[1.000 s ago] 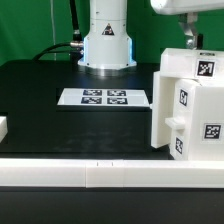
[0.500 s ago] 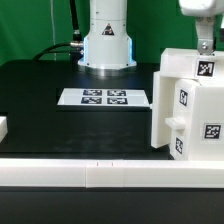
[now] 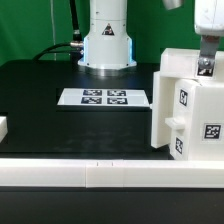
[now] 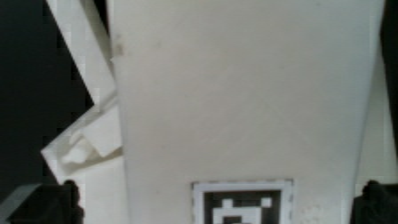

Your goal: Assemble cabinet

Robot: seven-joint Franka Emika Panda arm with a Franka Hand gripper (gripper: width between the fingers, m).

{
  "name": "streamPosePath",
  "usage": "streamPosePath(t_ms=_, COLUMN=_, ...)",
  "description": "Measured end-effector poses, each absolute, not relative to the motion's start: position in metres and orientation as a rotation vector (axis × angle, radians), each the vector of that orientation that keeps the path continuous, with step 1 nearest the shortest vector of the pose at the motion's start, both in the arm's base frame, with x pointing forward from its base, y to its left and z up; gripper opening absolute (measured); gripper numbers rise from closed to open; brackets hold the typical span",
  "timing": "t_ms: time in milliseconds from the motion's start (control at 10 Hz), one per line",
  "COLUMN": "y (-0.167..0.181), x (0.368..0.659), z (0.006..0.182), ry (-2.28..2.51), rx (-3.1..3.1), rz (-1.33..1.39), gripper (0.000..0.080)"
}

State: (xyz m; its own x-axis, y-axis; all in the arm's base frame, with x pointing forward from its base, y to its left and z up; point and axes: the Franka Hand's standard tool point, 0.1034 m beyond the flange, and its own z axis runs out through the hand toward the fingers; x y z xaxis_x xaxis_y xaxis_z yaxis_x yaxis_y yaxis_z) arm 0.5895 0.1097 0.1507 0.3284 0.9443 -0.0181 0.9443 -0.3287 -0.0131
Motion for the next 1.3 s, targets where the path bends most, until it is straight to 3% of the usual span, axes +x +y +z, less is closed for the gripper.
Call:
streamPosePath(t_ms=200, y=0.1097, x=0.5894, z=0.1506, ry=-1.785, rx=-2.585, rz=0.036, gripper=0.0797)
streamPosePath(t_ms=400, y=0.109, x=0.5885, z=0.1499, ry=-1.767, rx=-2.597, rz=0.038, gripper=0.0557)
streamPosePath(t_ms=700, y=0.109, x=0.5883, z=0.1499, ry=-1.684, rx=-2.651, rz=0.039, gripper=0.056)
streamPosePath(t_ms=1300, y=0.1111, x=0.5878, z=0.1506, ry=-0.646, rx=-3.079, rz=0.037, gripper=0.0561)
